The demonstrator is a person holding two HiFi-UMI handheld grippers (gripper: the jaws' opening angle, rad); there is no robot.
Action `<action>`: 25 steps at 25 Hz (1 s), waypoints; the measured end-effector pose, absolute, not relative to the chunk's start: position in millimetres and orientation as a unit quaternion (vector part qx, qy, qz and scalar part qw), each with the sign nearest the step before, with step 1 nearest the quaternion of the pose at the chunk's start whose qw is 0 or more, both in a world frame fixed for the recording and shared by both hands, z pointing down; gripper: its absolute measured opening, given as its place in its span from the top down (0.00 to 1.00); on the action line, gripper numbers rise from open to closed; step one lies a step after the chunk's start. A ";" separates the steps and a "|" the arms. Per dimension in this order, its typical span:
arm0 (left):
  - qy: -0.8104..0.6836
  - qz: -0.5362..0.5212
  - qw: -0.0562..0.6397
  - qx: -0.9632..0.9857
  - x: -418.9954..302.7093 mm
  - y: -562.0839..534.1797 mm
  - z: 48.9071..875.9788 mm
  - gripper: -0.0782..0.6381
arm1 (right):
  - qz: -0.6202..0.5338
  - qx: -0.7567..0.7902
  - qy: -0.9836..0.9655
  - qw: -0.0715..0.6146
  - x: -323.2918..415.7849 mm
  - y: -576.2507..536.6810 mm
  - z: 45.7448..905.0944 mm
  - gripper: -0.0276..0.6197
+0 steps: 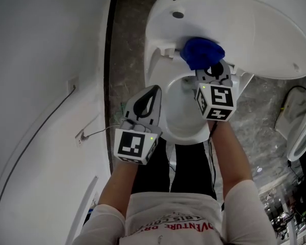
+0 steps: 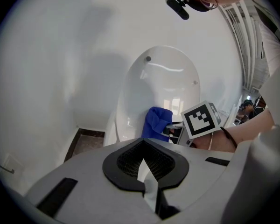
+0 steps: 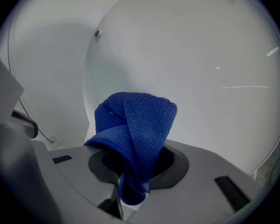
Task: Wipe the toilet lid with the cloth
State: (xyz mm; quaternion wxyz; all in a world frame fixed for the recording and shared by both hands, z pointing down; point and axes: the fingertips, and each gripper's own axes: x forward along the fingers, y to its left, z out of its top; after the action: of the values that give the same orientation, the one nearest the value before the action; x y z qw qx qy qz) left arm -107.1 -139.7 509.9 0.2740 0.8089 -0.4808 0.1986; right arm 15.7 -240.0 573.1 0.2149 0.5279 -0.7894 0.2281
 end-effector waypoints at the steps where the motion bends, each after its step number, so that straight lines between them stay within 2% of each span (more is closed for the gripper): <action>1: -0.479 0.199 0.274 0.810 -101.3 -140.0 509.5 0.88 | 0.230 0.532 -0.786 0.217 25.3 -238.2 573.7 0.82; 17: -0.440 0.206 0.259 0.835 -1.7 -129.8 499.9 0.88 | 0.259 0.609 -0.713 0.230 190.8 -199.3 575.6 0.82; 25: -0.413 0.207 0.264 0.846 41.7 -108.5 503.3 0.88 | 0.265 0.641 -0.684 0.228 238.6 -169.0 571.0 0.82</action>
State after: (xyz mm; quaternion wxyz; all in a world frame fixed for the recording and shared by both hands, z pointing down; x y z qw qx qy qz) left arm 41.7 -108.5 503.3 0.2644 0.8464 -0.4131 0.2073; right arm 238.6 -169.0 571.0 0.2284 0.6407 -0.6836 0.2647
